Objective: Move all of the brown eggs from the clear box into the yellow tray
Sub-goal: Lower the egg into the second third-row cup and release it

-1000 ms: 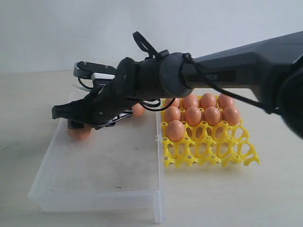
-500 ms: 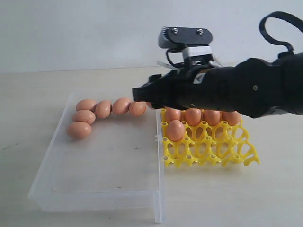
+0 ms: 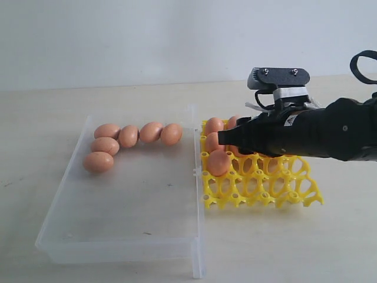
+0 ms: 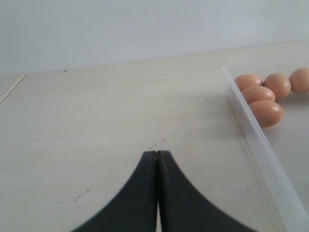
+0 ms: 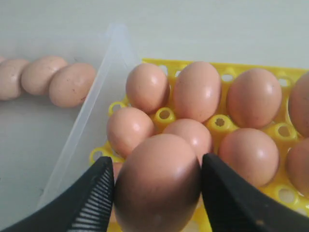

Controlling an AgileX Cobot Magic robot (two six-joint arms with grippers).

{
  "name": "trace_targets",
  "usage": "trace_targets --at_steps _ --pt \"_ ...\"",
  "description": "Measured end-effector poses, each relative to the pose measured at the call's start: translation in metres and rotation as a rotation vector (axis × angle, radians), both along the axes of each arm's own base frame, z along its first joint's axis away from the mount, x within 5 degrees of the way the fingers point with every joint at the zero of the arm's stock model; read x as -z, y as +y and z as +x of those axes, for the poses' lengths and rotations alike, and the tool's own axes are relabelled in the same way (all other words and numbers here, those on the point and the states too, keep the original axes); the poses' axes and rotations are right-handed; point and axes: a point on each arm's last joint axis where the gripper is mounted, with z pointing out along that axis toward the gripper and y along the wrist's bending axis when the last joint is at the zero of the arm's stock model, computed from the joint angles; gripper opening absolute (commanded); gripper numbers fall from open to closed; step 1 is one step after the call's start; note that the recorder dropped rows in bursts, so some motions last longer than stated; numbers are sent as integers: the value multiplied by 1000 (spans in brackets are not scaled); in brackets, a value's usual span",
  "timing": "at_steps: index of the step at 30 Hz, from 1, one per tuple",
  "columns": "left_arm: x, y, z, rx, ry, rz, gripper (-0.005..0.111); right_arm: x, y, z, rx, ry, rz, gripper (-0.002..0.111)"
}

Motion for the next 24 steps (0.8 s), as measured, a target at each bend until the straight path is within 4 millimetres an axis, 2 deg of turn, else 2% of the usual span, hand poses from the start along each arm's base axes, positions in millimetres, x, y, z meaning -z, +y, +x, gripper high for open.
trace_targets --at_steps 11,24 --pt "0 0 0 0 0 0 0 22 1 2 -7 59 -38 0" --pt "0 0 0 0 0 0 0 25 2 3 -24 48 -55 1"
